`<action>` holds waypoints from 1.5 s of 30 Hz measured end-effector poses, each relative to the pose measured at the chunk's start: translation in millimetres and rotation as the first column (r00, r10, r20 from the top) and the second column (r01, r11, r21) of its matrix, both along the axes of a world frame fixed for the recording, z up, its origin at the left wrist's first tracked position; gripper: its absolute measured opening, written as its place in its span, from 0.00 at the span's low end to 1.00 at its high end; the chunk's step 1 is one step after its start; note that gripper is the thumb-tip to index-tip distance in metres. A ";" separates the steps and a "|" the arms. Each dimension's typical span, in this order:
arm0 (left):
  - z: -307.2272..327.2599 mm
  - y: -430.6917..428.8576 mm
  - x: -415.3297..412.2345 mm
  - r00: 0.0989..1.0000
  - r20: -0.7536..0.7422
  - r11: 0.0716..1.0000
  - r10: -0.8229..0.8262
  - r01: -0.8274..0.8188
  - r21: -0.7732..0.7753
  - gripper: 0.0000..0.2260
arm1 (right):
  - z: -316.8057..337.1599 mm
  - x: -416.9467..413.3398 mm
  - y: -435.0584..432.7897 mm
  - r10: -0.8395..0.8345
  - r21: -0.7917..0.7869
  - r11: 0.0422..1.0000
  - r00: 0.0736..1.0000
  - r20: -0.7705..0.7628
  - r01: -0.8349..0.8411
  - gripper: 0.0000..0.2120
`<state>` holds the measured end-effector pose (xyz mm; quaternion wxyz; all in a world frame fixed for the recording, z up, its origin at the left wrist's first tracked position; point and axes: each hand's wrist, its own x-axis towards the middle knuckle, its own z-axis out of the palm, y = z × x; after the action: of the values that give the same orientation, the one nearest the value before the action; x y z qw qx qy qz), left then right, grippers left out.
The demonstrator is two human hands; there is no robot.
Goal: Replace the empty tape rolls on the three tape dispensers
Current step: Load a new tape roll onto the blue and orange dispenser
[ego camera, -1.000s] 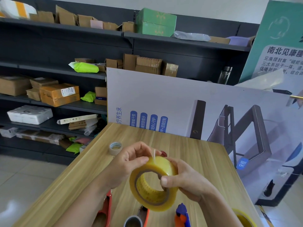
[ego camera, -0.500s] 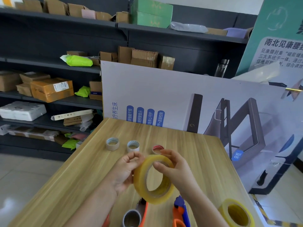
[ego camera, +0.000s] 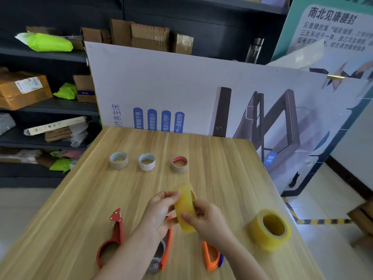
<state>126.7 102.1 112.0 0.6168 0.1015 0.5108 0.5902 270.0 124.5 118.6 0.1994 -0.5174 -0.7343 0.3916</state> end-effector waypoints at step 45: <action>-125.0 54.8 44.0 0.681 -0.207 0.694 -0.702 0.590 -0.414 0.16 | -151.2 101.8 105.4 0.148 -0.170 0.983 0.824 0.547 -0.063 0.11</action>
<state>170.7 156.9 -13.0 0.6935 0.2810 0.6282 0.2131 371.7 229.9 -32.7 -0.0832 -0.5805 -0.7577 0.2864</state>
